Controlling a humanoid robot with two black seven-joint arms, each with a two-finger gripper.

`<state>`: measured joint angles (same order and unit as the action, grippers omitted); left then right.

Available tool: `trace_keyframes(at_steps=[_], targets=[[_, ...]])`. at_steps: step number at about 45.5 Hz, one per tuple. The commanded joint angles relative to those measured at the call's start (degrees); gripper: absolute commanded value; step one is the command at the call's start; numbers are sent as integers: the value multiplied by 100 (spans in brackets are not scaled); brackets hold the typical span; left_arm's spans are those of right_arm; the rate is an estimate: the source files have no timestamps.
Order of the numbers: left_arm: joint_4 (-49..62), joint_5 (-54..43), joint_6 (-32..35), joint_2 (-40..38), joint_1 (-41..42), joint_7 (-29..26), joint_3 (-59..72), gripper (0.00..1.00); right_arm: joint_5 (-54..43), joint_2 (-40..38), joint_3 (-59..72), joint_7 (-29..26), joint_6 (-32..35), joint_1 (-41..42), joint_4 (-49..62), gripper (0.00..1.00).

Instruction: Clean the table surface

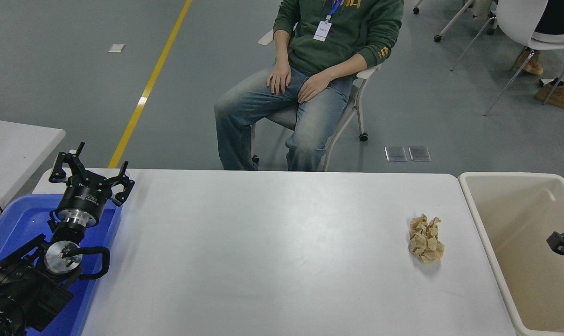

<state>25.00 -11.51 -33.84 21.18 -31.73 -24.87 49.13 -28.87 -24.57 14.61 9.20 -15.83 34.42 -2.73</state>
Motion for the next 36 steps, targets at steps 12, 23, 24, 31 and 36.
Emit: trace_keyframes(at_steps=[12, 23, 24, 31, 36], targets=[[-4, 0, 0, 0, 0, 0, 0, 100, -66, -601, -2075, 21, -174, 232, -1545, 99], [-4, 0, 0, 0, 0, 0, 0, 100, -66, -1427, -3201, 21, -262, 285, -2837, 99], [-4, 0, 0, 0, 0, 0, 0, 100, -66, -1471, -3297, 21, -262, 285, -2925, 99], [-4, 0, 0, 0, 0, 0, 0, 100, -40, -1533, -3895, 12, -271, 197, -3181, 98], [-4, 0, 0, 0, 0, 0, 0, 100, 13, -1542, -4343, 21, -280, -57, -3567, 98]])
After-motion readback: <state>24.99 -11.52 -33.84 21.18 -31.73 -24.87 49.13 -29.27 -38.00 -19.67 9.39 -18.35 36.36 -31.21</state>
